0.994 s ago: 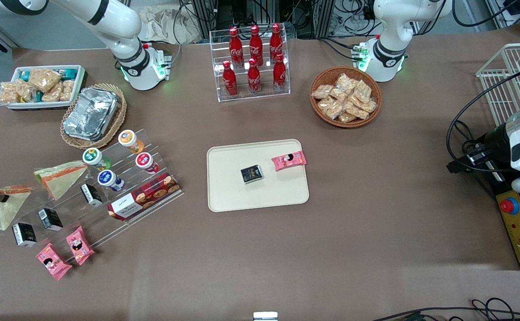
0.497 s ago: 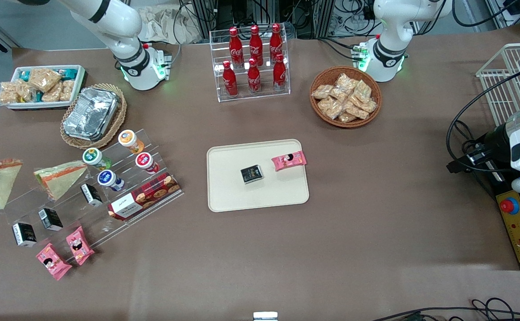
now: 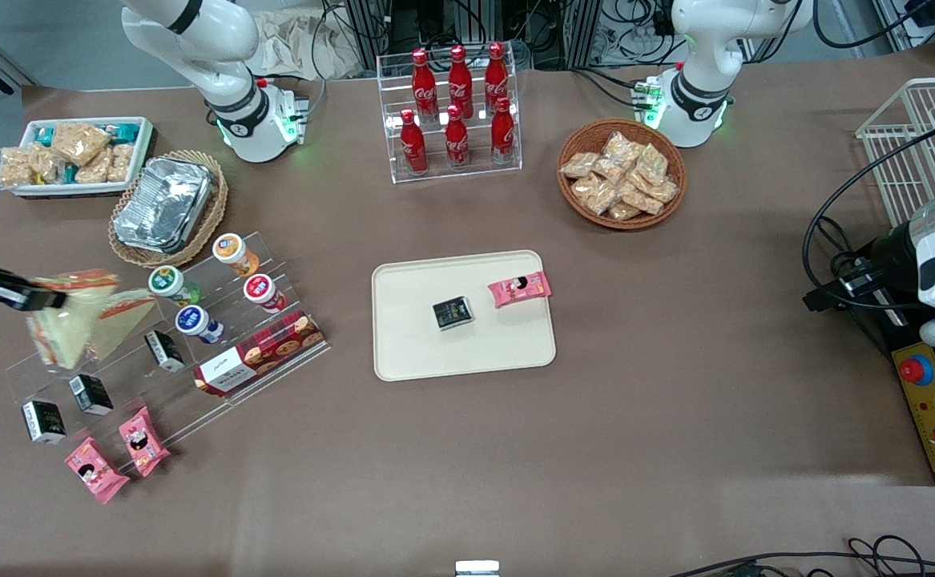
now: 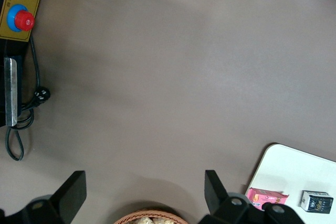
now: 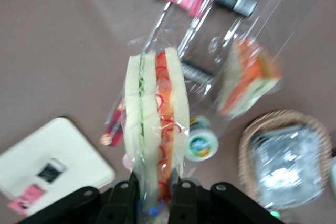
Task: Place sandwich on tray
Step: 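Lift the sandwich and carry it toward the white tray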
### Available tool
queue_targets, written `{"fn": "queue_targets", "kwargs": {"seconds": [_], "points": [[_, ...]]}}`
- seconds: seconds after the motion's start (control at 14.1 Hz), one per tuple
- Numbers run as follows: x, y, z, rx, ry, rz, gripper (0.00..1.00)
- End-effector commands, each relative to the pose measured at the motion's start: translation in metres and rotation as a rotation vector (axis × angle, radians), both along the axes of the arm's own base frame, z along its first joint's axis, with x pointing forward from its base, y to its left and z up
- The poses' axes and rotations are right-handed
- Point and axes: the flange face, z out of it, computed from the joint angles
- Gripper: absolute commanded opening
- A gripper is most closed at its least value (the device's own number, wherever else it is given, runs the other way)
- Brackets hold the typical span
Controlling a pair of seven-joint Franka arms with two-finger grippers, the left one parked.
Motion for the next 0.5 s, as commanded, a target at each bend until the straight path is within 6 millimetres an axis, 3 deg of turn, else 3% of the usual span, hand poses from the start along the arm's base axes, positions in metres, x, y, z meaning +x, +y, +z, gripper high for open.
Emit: {"fn": "queue_targets", "kwargs": {"seconds": [0.0, 0.28, 0.43], "points": [[0.001, 0.088, 0.0, -0.004, 0.043, -0.173, 0.0], [0.011, 0.218, -0.034, 0.009, 0.06, -0.415, 0.0], [0.007, 0.273, -0.068, -0.026, 0.099, -0.503, 0.0]]}}
